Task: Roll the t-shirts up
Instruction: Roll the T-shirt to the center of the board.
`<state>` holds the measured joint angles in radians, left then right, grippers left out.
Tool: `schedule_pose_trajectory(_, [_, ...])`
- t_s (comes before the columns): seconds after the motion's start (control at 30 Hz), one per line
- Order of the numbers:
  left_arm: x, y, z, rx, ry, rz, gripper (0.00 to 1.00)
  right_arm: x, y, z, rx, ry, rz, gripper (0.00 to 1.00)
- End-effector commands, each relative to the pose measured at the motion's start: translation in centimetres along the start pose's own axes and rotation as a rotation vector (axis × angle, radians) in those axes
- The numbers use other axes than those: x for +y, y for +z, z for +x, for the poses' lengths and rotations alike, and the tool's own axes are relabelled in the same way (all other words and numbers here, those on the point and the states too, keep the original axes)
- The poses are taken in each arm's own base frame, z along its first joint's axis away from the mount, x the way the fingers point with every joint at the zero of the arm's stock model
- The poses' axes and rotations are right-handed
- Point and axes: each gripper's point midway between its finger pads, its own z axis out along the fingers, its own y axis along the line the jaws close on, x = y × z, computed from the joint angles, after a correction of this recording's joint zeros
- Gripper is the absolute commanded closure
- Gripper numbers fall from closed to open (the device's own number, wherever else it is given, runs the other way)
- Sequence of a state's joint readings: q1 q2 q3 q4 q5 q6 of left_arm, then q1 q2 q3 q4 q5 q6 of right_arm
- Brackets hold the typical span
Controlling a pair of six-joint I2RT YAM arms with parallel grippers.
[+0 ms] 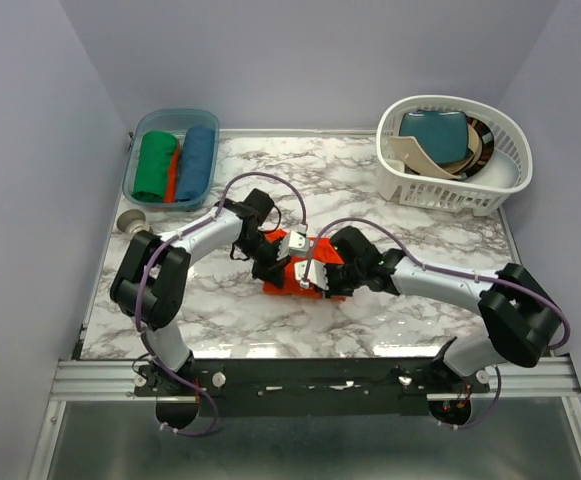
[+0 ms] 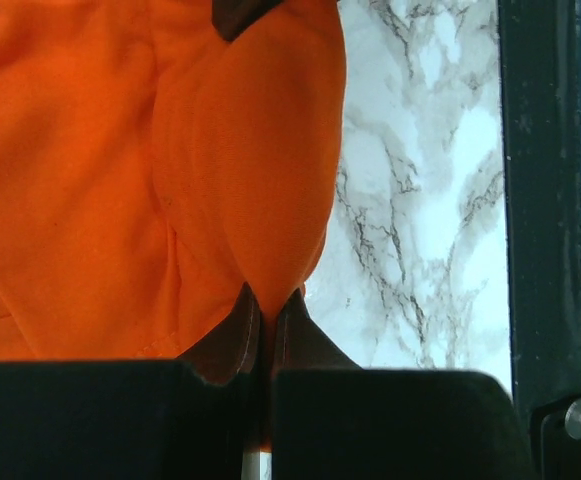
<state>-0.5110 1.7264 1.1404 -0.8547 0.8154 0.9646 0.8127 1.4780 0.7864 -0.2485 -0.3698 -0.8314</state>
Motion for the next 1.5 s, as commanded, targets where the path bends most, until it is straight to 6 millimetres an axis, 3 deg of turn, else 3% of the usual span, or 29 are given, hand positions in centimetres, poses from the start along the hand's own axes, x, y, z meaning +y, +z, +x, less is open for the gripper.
schedule_pose_trajectory(0.0, [-1.5,-0.8,-1.5,-0.052,-0.034,0.122,1.0,0.5,-1.7,-0.3,0.026,0.092,-0.036,1.0])
schedule_pose_trajectory(0.03, [-2.7,-1.2,-1.4,-0.046,-0.086,0.178,1.0,1.3,-2.1,0.2,0.041,0.128,-0.079,1.0])
schedule_pose_trajectory(0.1, [-2.3,-1.7,-1.8,-0.063,-0.14,0.221,1.0,2.0,-2.9,-0.2,0.004,0.177,-0.159,1.0])
schedule_pose_trajectory(0.13, [-3.3,-2.2,-1.7,-0.06,-0.198,0.272,1.0,2.8,-3.4,0.1,0.021,0.214,-0.208,1.0])
schedule_pose_trajectory(0.2, [-2.9,-2.6,-2.2,-0.093,-0.247,0.323,1.0,3.5,-4.1,0.1,-0.013,0.255,-0.283,1.0])
schedule_pose_trajectory(0.23, [-3.6,-3.0,-2.2,-0.088,-0.29,0.361,1.0,4.1,-4.6,0.4,-0.005,0.283,-0.321,1.0])
schedule_pose_trajectory(0.33, [-2.6,-2.9,-2.1,-0.089,-0.333,0.357,1.0,4.7,-4.6,1.8,0.007,0.381,-0.4,1.0])
schedule_pose_trajectory(0.4, [-1.8,-2.9,-1.9,-0.093,-0.358,0.355,1.0,3.7,-4.3,2.2,-0.014,0.456,-0.448,1.0])
schedule_pose_trajectory(0.43, [-1.4,-2.8,-1.9,-0.096,-0.381,0.355,1.0,4.4,-4.6,2.4,-0.001,0.509,-0.51,1.0])
schedule_pose_trajectory(0.47, [-0.9,-2.8,-2.0,-0.104,-0.407,0.353,1.0,3.2,-4.7,1.9,-0.018,0.516,-0.517,1.0])
schedule_pose_trajectory(0.53, [0.6,-2.8,-2.4,-0.135,-0.454,0.348,1.0,3.6,-4.3,2.9,-0.014,0.606,-0.593,1.0])
schedule_pose_trajectory(0.77, [3.6,-2.1,-2.0,-0.115,-0.486,0.332,1.0,2.8,-3.3,4.8,0.015,0.684,-0.679,1.0])
schedule_pose_trajectory(0.87, [3.9,-2.0,-1.2,-0.093,-0.476,0.325,0.91,2.0,-2.8,5.3,0.03,0.701,-0.703,1.0])
schedule_pose_trajectory(0.9, [4.2,-2.3,-0.9,-0.086,-0.468,0.313,0.81,1.9,-2.7,5.6,0.042,0.702,-0.709,1.0])
schedule_pose_trajectory(1.0, [5.0,-4.3,-0.4,-0.064,-0.403,0.236,0.67,1.4,-2.3,5.9,0.065,0.727,-0.745,1.0])
schedule_pose_trajectory(1.13, [6.4,-7.6,-0.8,-0.023,-0.244,0.063,0.58,1.0,-1.8,6.3,0.116,0.791,-0.785,1.0])
schedule_pose_trajectory(1.2, [6.0,-9.6,-1.8,-0.002,-0.144,-0.039,0.54,0.7,-1.1,6.9,0.141,0.825,-0.8,0.99])
schedule_pose_trajectory(1.33, [5.8,-8.7,-1.3,0.053,0.107,-0.274,0.47,0.6,-0.7,7.2,0.18,0.901,-0.842,0.98])
schedule_pose_trajectory(1.47, [3.9,-6.4,-2.6,0.008,0.299,-0.486,0.41,0.6,-0.7,7.4,0.208,0.964,-0.874,0.98])
